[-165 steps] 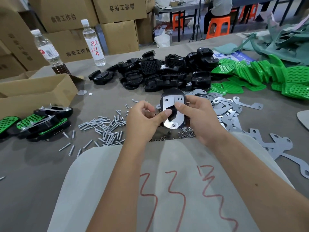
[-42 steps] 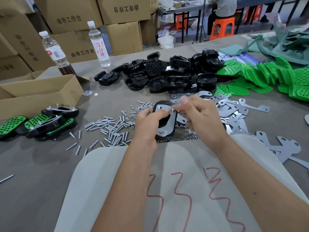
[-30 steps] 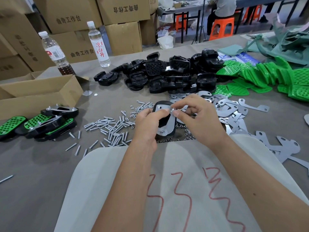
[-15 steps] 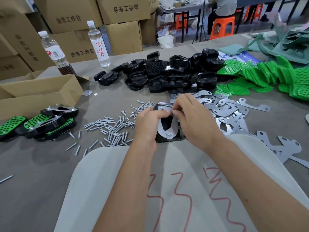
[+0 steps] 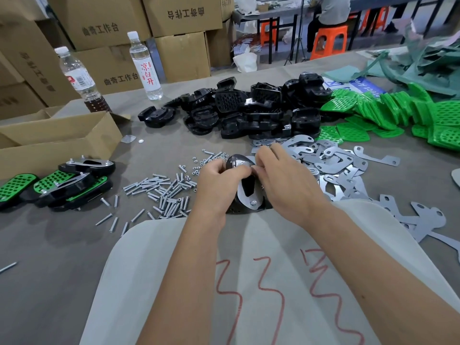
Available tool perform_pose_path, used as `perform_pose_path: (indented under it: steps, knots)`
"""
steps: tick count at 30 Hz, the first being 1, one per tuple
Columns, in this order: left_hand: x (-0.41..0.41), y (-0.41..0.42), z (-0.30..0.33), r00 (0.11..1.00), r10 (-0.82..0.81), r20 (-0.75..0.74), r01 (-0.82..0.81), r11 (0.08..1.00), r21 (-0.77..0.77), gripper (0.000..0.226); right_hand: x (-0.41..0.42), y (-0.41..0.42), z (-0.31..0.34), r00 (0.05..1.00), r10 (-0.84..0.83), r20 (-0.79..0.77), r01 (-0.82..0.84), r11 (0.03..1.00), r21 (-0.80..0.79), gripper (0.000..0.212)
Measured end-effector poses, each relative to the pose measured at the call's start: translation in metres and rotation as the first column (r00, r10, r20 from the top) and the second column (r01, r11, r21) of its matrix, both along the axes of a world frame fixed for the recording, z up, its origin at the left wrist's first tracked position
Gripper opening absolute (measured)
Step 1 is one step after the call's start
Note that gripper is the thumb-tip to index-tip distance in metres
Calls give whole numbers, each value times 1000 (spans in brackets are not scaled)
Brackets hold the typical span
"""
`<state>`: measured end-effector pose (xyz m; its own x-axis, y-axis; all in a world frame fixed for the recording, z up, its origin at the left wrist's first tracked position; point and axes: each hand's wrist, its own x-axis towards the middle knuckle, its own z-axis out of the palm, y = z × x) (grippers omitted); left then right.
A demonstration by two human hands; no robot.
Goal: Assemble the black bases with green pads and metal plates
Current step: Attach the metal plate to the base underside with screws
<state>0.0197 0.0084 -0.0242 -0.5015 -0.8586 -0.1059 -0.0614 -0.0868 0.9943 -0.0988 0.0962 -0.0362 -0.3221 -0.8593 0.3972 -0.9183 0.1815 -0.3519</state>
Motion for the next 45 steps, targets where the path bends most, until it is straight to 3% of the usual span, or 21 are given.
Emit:
perform_pose_path:
  steps: [3,9,13,15,18,20,22,23,25,27,29,31,32,35,45]
  knots:
    - [1,-2,-2,999,32,-6,-32,999,-2,27,1,0,1,1000,23,-7,-23,1000,-8,30]
    - [1,0,1,1000,-3,-22,4,999,35,30,2,-2,1,1000,18,-23,-20,996,-82,22]
    - [0,5,9,997,-58,-49,60,998,34,50,1,-4,-1,996,-71,-60,64,992,-108,26]
    - [0,4,9,997,-64,-46,66,997,27,50,0,-4,-3,997,-72,-5,70,986,-153,28]
    - [0,4,6,996,-28,-80,31,999,25,25,-5,-2,-5,966,40,254,30,963,-269,31]
    - [0,3,4,990,0,-138,7,999,45,16,-7,1,-2,838,172,518,-2,950,-311,28]
    - [-2,4,4,974,10,-224,8,997,80,15,-10,1,-1,591,248,768,9,950,-313,22]
    - [-3,5,5,966,10,-257,14,996,90,19,-12,1,0,477,260,840,29,950,-310,17]
    - [-7,7,4,965,12,-263,4,998,62,36,-18,1,0,364,284,887,46,946,-321,13]
    - [-9,6,1,980,24,-199,-25,1000,-2,43,-24,1,-1,336,293,895,77,939,-336,15]
    - [-9,1,-5,997,73,-14,-75,974,-215,37,-28,1,-4,333,247,910,175,932,-317,18]
    - [-4,-6,-12,958,148,247,5,848,-529,23,-30,0,-6,329,202,922,283,911,-300,17]
    - [-2,-7,-13,928,156,339,91,787,-610,16,-31,-1,-6,322,200,925,326,895,-306,15]
    - [-1,-4,-17,864,108,491,279,709,-647,14,-33,1,-4,324,213,922,405,849,-339,13]
    - [-5,3,-14,793,174,584,333,678,-655,11,-31,3,-4,364,167,916,421,848,-321,12]
